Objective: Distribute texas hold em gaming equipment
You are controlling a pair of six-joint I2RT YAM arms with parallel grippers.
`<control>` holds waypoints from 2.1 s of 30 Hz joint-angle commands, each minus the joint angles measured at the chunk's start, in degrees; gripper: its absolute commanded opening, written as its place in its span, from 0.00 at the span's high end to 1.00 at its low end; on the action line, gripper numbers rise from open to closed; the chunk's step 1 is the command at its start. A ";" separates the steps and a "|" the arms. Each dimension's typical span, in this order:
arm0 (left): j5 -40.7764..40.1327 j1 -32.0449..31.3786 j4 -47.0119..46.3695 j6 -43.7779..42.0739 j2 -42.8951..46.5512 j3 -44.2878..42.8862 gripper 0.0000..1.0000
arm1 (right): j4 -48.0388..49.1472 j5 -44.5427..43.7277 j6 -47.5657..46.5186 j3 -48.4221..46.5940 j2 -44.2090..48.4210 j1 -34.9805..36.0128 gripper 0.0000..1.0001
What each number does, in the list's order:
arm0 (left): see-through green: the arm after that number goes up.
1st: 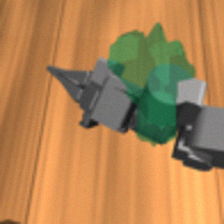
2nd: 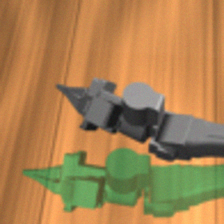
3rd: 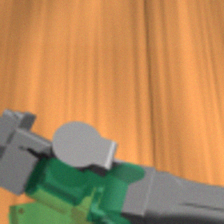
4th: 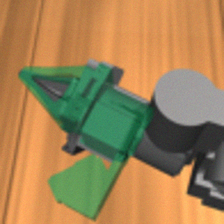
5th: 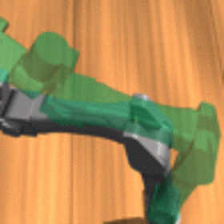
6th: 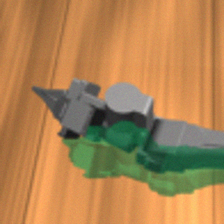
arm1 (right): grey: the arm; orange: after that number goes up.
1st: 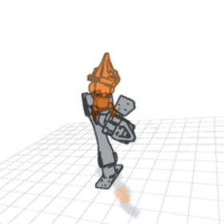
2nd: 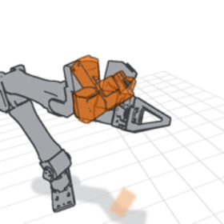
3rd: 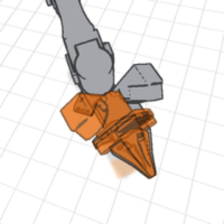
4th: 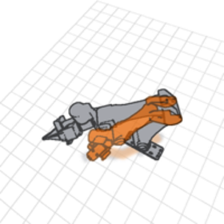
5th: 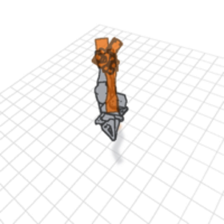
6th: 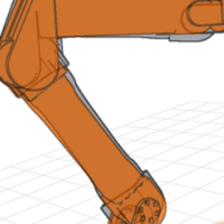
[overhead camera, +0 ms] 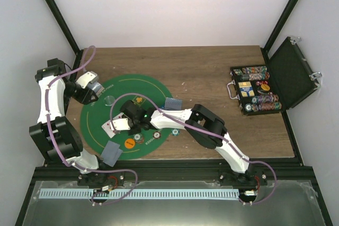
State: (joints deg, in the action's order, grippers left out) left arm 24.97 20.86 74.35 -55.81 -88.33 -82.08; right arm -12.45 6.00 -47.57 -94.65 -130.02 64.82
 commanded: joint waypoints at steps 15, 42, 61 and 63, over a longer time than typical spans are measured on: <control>2.20 0.23 1.28 -1.73 -0.17 -1.33 0.55 | 1.75 1.99 -9.25 -0.70 0.60 0.38 0.99; 2.54 0.23 2.28 -2.34 -1.08 -2.41 0.54 | 5.44 2.76 -10.45 -1.16 3.32 0.40 0.75; 4.68 0.23 4.02 -1.67 -1.31 -4.97 0.54 | 15.46 21.11 2.92 7.00 20.23 -3.12 0.55; 5.41 0.10 4.73 -2.10 -1.31 -5.41 0.54 | 17.57 24.88 11.50 7.46 22.15 -5.21 0.47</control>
State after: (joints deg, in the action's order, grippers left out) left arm 27.31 20.86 77.32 -56.66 -90.26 -85.27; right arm -0.12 21.56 -49.58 -87.83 -112.20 63.09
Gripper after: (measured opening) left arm 0.462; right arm 0.471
